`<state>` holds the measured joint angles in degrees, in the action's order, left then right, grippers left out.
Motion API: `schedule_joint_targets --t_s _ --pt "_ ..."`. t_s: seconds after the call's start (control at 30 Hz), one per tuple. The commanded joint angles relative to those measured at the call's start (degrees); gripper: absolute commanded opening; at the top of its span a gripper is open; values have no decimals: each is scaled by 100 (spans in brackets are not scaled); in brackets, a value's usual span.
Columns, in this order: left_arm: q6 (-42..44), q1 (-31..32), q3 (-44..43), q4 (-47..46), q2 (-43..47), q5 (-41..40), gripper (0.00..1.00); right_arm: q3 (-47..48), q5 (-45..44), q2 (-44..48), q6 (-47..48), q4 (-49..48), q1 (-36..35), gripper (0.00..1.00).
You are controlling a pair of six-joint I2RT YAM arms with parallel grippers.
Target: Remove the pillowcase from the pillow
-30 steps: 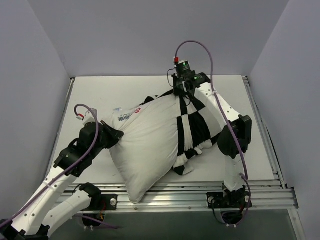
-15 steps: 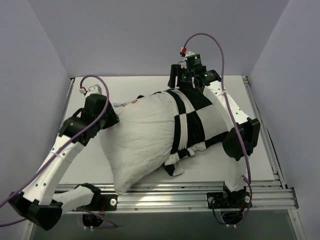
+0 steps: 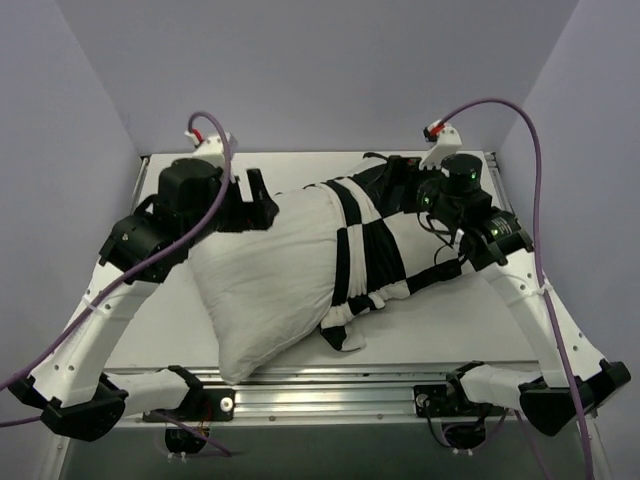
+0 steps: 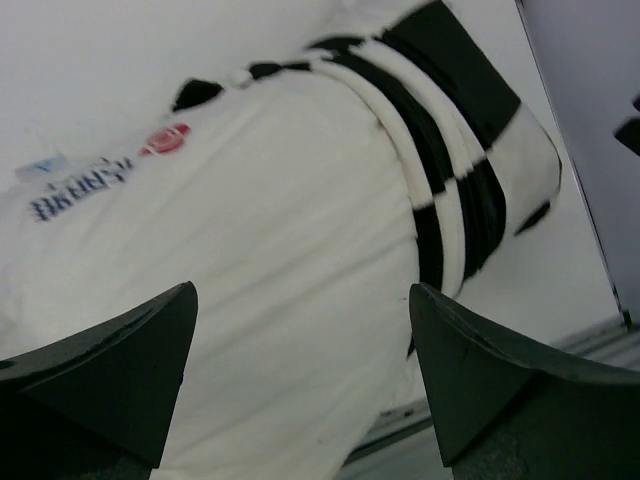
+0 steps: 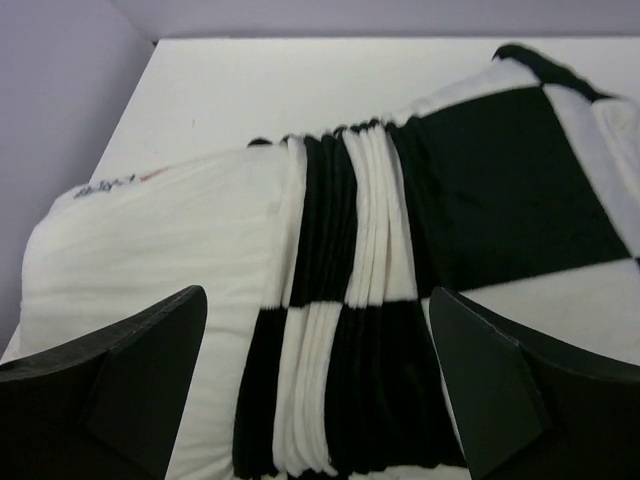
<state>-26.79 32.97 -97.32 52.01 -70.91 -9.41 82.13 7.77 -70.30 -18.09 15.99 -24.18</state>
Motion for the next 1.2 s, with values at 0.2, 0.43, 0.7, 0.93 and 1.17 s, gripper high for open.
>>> schedule_joint_targets --t_s 0.2,0.43,0.7,0.93,1.17 --pt "-995 2518 1794 187 465 -1219 94 -2252 -609 1290 -863 -236 -1008 89" --pt "-1267 3198 1628 494 -589 -2731 94 -3194 -724 1607 -1100 -289 -1246 89" --pt "-1663 3154 2085 -23 -1521 -2654 94 -3335 -953 1581 -1214 -368 -1580 89" --pt "-1795 2970 2542 -691 -1575 -2443 51 -3563 -1286 1160 -1548 -772 -2283 89" --pt "-1699 2926 2656 -911 -1276 -2373 2 -3792 -1585 483 -1821 -1500 -2705 86"
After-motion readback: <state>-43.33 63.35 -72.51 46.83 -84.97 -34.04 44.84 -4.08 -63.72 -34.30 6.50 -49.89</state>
